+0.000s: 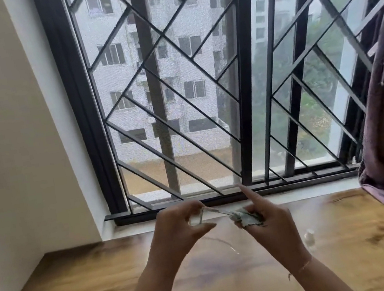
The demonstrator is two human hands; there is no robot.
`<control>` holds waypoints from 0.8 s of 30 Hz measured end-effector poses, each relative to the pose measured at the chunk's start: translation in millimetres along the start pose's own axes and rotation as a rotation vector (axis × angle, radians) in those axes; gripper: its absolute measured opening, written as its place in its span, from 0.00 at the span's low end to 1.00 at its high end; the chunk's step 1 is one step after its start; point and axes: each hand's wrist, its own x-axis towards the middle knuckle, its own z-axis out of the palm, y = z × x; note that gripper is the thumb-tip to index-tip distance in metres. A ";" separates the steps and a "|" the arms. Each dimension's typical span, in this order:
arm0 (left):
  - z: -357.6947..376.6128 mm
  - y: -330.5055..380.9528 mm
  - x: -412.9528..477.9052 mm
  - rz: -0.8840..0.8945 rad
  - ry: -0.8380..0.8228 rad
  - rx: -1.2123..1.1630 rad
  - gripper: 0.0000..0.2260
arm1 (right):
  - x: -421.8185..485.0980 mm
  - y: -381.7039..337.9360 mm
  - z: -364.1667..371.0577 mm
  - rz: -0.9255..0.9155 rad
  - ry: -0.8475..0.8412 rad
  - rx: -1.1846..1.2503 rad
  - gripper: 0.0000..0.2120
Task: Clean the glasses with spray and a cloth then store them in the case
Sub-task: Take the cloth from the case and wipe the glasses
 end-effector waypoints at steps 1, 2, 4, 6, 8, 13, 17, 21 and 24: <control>-2.7 -0.9 -1.3 -0.043 0.023 -0.052 0.14 | -2.4 2.9 -3.3 0.023 0.029 -0.010 0.28; -5.3 -0.8 -2.8 -0.072 0.044 -0.103 0.12 | -4.5 4.2 -5.6 0.042 0.051 -0.015 0.24; -7.8 2.2 -5.5 -0.103 0.060 -0.184 0.07 | -7.2 4.9 -7.1 0.078 0.080 -0.013 0.17; -7.6 6.2 -8.1 -0.125 0.077 -0.219 0.04 | -8.1 4.9 -6.8 0.132 0.113 0.005 0.14; -6.8 7.5 -11.4 -0.156 0.123 -0.256 0.03 | -8.1 2.6 -7.0 0.183 0.131 0.036 0.11; -12.6 -0.3 -15.7 -0.286 0.232 -0.412 0.09 | -14.7 2.6 -12.9 0.230 0.144 0.054 0.08; -19.8 -7.4 -14.2 -0.524 0.422 -0.816 0.05 | -23.8 13.3 -17.6 0.376 0.192 0.207 0.13; -19.9 -10.9 -15.6 -0.724 0.483 -1.278 0.04 | -31.7 5.4 -3.1 0.643 0.265 0.797 0.07; -8.9 -8.6 -21.7 -0.790 0.468 -1.402 0.02 | -34.6 -0.8 16.0 0.666 0.228 0.895 0.20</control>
